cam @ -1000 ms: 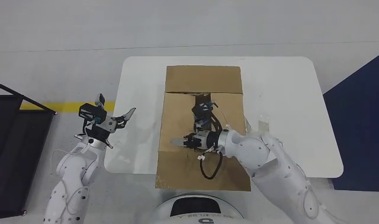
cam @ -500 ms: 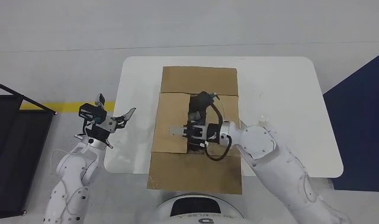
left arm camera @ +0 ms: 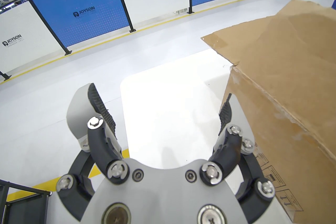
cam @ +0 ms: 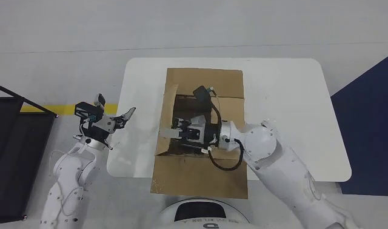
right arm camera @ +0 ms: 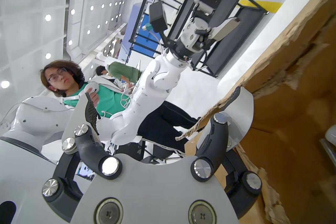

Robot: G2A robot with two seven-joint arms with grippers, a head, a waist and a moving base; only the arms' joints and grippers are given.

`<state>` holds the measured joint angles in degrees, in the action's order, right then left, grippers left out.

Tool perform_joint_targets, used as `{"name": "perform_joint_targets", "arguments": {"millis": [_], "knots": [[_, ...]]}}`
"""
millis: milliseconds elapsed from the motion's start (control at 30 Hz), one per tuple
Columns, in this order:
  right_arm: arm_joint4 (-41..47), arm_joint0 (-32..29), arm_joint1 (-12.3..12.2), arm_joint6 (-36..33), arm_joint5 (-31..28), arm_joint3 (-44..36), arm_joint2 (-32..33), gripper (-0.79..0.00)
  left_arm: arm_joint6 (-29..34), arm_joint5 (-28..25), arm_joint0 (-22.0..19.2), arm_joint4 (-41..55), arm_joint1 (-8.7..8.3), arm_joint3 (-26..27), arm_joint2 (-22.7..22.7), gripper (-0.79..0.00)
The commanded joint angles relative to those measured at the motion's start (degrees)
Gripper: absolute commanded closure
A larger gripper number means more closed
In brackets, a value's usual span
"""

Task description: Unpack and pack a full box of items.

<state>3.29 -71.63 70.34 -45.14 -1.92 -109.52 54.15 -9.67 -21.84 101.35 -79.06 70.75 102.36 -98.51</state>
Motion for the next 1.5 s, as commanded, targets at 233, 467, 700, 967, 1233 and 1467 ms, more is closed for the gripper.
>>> {"name": "perform_joint_targets", "arguments": {"millis": [233, 467, 700, 967, 1233, 1467], "knots": [[-4.4, 16.0, 5.4, 8.8, 2.4, 10.8, -14.9, -0.785, -0.6, -0.1, 2.1, 6.7, -0.43, 2.5, -7.4, -0.785], [-3.4, 23.7, 10.1, 8.1, 5.5, 21.9, -24.0, -0.785, -1.5, -0.7, 4.5, 7.8, -0.6, 4.5, -10.6, -0.785], [-2.2, 20.2, 8.7, 8.0, 1.4, 21.1, -18.2, -0.785, 0.3, -1.1, 4.7, 6.3, -0.79, 6.8, -11.1, -0.785], [-3.7, -5.5, 0.0, 4.6, -10.5, 1.1, 10.6, -0.785, 6.0, -5.9, 4.4, 3.3, -1.11, 14.0, -6.7, -0.785], [7.0, -30.2, -3.4, 4.3, -25.0, -3.3, 37.5, -0.785, 16.2, -16.3, 0.0, -6.7, -1.64, 17.0, 7.2, -0.785], [15.4, -36.5, -4.0, 1.8, -29.9, 5.0, 44.9, -0.785, 21.8, -16.7, -8.0, -15.3, -1.23, 11.7, 21.1, -0.785]]}}
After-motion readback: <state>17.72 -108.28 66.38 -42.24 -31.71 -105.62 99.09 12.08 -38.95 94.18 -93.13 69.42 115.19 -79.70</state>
